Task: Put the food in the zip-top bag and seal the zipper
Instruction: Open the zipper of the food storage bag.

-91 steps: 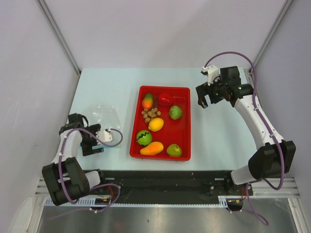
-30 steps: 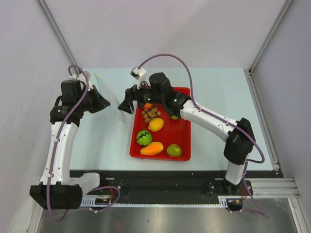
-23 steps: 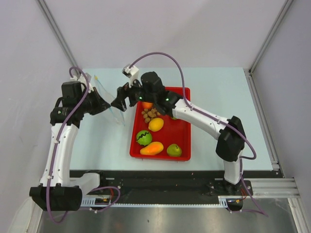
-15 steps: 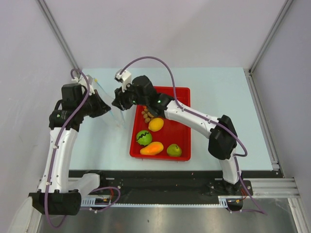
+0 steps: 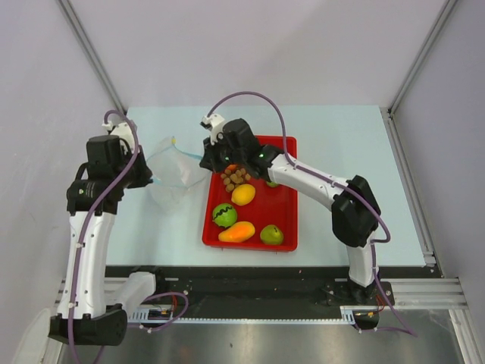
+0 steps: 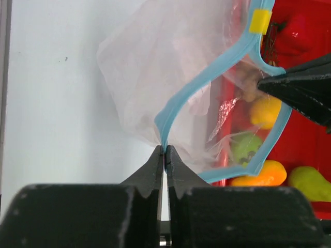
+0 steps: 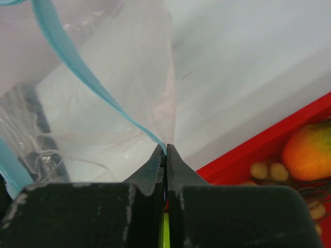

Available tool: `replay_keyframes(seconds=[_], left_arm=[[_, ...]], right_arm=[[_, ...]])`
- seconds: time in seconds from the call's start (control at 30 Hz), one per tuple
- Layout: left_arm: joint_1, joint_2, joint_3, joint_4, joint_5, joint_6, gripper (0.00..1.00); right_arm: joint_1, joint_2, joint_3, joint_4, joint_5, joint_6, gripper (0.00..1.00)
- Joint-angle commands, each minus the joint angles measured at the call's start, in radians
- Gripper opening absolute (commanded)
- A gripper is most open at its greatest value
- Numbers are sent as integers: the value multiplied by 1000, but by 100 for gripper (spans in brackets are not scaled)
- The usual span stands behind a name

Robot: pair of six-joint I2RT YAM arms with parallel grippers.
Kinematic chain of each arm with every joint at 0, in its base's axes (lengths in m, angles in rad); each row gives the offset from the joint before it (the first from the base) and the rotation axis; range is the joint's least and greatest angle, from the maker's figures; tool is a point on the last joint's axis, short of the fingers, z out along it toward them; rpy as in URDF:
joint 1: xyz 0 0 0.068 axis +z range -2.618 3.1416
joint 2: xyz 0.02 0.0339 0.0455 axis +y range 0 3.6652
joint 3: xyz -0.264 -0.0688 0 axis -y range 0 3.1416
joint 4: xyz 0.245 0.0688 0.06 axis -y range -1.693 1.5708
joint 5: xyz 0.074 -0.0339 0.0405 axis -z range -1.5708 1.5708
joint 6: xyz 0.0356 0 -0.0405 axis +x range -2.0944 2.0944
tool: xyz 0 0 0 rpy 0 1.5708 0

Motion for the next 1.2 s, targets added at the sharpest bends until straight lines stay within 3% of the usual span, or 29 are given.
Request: replay_keyframes(seconds=[0.0,0.17,0.43,0.5,0.57,0.8,1.0,1.1,1.17], left_arm=[[5,33,21,54,22,33,11],[5,80,7,75,70,16,29],[5,100,-16,63,47,42,42],[5,100,-15,52,38,50,17],[5,97,4,25,22,82,0],[71,100,120,-101,8,231,0],[60,182,215,-209,68,334,0],[29,199,176,-196,88,331,0],[-21,212,131,-167,87,309,0]], right_arm=[[30,-77,-8,68,-125,74,0],[54,-88,-6,88,-155,106,0],[48,-92,-3,97,-148,142,0],[40,-91,-4,91,-143,149,0],[30,-92,-9,73,-128,151,0],[-94,-103,-138,73,-106,153,0],[-96,-52,-138,111,-167,176,0],[-73,-29,-94,113,-191,157,13],[-65,-19,-68,105,-194,151,15]])
